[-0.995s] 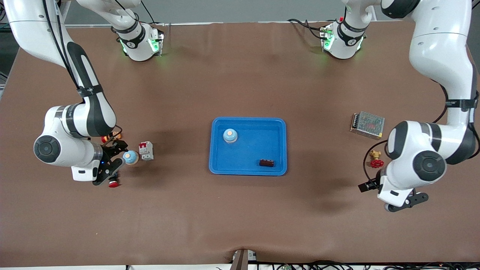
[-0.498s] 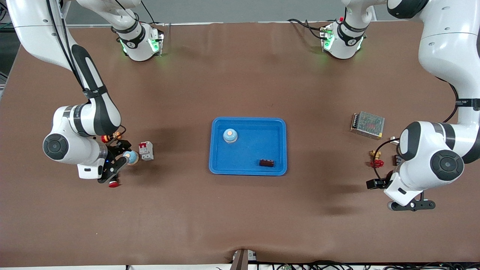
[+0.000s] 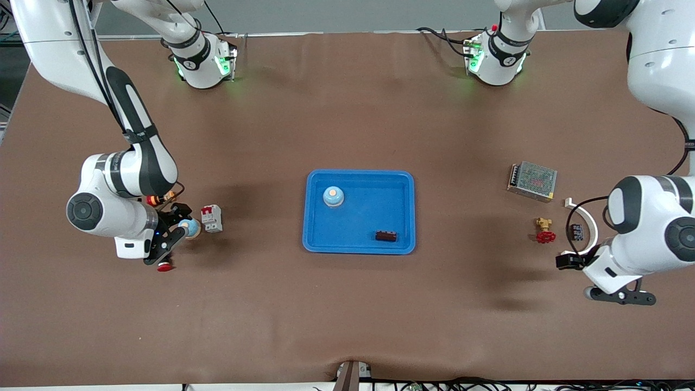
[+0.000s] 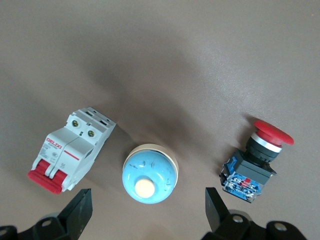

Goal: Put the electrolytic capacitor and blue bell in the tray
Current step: 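Grasp the second bell with the right gripper while the left approaches a capacitor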

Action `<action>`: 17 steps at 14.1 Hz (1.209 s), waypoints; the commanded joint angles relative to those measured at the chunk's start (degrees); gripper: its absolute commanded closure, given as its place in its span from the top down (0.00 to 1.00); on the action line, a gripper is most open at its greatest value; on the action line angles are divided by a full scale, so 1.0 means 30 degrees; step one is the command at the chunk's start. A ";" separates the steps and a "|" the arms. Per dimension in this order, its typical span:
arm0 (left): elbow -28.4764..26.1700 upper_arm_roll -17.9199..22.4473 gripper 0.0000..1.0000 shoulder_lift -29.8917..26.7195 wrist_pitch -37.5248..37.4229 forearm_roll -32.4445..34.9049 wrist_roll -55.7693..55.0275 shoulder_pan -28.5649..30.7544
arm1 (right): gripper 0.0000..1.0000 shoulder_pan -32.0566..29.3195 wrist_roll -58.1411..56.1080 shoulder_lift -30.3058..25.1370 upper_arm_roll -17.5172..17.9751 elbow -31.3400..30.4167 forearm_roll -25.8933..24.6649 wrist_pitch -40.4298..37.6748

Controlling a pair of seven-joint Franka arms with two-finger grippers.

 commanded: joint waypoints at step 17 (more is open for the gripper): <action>-0.6180 -0.0758 1.00 -0.2150 0.4378 -0.0508 -0.1342 0.2523 | 1.00 -0.0663 -0.0626 0.0061 0.0357 -0.3088 -0.0389 0.3842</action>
